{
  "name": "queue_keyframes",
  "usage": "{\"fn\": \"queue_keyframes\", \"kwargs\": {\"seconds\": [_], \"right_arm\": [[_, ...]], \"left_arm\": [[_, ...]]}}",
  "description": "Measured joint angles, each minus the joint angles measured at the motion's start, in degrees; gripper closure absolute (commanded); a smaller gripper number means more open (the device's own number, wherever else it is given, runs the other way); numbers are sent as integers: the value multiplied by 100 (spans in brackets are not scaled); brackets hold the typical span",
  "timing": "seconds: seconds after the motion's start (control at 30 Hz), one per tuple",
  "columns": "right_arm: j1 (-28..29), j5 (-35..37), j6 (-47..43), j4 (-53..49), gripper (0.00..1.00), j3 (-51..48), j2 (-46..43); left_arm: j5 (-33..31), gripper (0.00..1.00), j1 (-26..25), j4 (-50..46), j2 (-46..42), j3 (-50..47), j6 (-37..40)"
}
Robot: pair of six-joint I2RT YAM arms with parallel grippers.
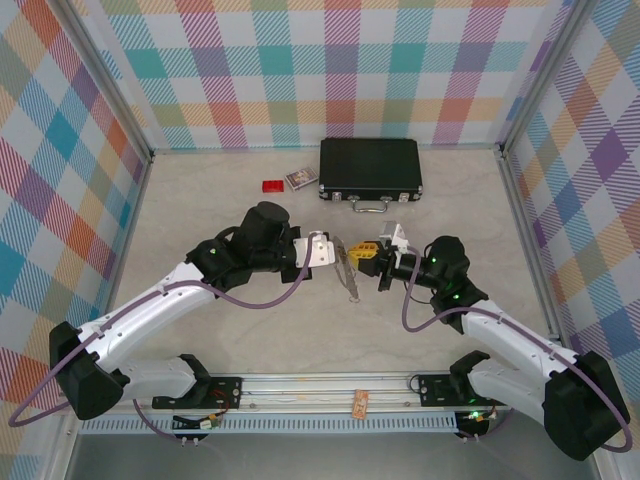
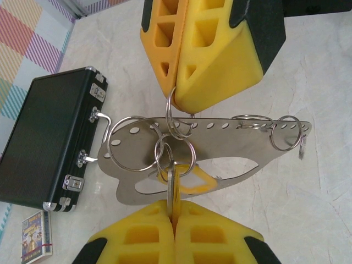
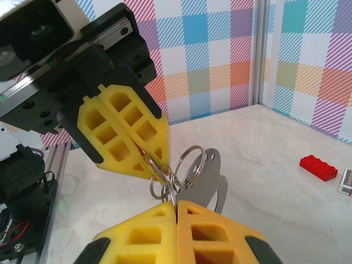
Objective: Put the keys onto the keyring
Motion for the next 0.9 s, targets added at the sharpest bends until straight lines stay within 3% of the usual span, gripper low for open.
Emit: {"fn": "queue_keyframes", "kwargs": {"seconds": [0.17,0.9], "right_arm": [[-105,-7,-63,-197,59,9,188],[136,-682,-581,-822,54,656,898]], "left_arm": [[-22,100,7,-205,11,17,13],[94,100,7,-391,35,177,120]]}}
